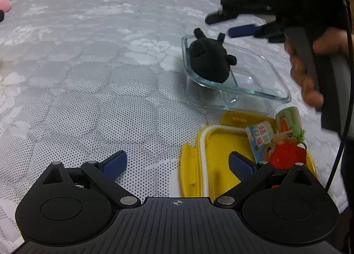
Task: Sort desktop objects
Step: 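Lower the plush cat into the glass container with the right gripper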
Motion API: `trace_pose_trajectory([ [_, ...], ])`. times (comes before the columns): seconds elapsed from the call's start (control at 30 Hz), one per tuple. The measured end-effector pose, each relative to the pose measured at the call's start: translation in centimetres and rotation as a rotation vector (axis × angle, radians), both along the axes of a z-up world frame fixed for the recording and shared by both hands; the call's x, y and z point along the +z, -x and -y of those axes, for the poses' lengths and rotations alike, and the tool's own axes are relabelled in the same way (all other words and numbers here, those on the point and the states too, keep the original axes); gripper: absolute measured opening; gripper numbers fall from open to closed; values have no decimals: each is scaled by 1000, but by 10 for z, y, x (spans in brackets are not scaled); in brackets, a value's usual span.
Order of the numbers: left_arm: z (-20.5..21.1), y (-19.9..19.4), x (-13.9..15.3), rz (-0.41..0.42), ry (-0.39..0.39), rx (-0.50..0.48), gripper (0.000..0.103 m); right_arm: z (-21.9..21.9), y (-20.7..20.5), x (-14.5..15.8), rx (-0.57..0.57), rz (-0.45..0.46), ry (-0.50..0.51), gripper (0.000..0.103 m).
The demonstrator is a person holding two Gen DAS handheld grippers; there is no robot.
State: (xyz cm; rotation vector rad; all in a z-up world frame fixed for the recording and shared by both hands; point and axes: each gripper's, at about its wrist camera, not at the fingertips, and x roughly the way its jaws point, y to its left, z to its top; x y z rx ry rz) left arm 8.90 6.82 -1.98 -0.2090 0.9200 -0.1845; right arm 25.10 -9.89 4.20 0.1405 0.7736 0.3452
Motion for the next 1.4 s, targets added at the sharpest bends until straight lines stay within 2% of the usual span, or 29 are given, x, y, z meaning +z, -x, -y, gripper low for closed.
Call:
trace_pose_trajectory([
  [0.07, 0, 1, 1, 1, 3, 1, 101, -6, -11, -3, 3, -16, 45, 54],
  [0.1, 1, 1, 1, 2, 3, 1, 101, -7, -16, -7, 3, -39, 52, 50],
  [0.13, 1, 2, 1, 5, -2, -2, 101, -7, -20, -13, 5, -70, 50, 24],
  [0.17, 2, 3, 2, 8, -11, -5, 101, -6, -22, -19, 6, -103, 30, 14],
  [0.23, 4, 4, 2, 14, -28, -11, 101, 0, -19, -22, -14, -95, -5, 5],
  [0.4, 7, 2, 4, 13, -26, -15, 101, 13, -9, 0, -50, 16, -51, 4],
  [0.53, 11, 3, 7, 20, -36, -17, 101, 11, 0, 22, -21, 180, -56, 4],
  [0.6, 13, 4, 7, 23, -45, -19, 101, 10, 11, 21, 22, 276, -42, 4],
  [0.63, 14, 4, 7, 24, -51, -19, 101, 9, 15, 17, 43, 292, -36, 4],
  [0.77, 15, 4, 6, 17, -61, -15, 101, 13, 27, -2, 90, 234, -66, 4],
  [0.83, 15, 5, 6, 17, -63, -17, 101, 16, 40, -2, 107, 200, -84, 4],
  [1.0, 15, 4, 5, 16, -55, -19, 101, 29, 74, 3, 104, 65, -50, 5],
  [1.07, 16, 4, 5, 14, -51, -22, 101, 33, 86, 1, 96, 48, -18, 6],
  [1.27, 21, 5, 5, 15, -53, -36, 101, 37, 79, -4, 27, 37, 65, 24],
  [1.33, 21, 6, 6, 18, -53, -37, 101, 36, 70, -6, 20, 37, 88, 42],
  [1.4, 20, 6, 6, 17, -50, -33, 101, 34, 58, -9, 22, 22, 66, 37],
])
